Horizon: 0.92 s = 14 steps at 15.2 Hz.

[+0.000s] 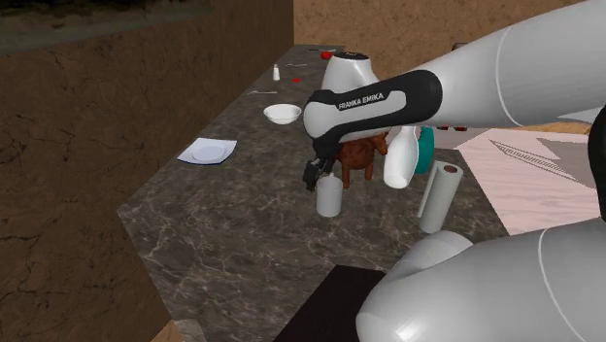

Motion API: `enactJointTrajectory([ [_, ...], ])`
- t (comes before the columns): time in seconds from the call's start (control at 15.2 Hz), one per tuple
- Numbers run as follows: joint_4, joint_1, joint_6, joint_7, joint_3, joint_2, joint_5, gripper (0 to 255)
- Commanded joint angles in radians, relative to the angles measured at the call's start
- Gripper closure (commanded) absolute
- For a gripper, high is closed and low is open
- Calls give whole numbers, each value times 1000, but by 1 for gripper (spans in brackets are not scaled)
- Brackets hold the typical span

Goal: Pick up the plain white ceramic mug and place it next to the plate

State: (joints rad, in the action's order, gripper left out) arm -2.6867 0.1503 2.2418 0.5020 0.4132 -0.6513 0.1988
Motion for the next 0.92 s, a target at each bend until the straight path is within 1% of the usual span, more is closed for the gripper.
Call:
enactJointTrajectory([
  [0.0, -8, 6, 68, 46, 50, 55, 13, 0],
  [0.07, -11, 7, 100, 68, 74, 83, 17, 0],
  [0.13, -11, 7, 112, 76, 83, 92, 18, 0],
  [0.53, -41, -15, 219, 88, 112, 170, 7, 0],
  [0.59, -48, -22, 247, 93, 121, 193, 1, 0],
  [0.86, -48, -22, 247, 93, 121, 193, 1, 0],
])
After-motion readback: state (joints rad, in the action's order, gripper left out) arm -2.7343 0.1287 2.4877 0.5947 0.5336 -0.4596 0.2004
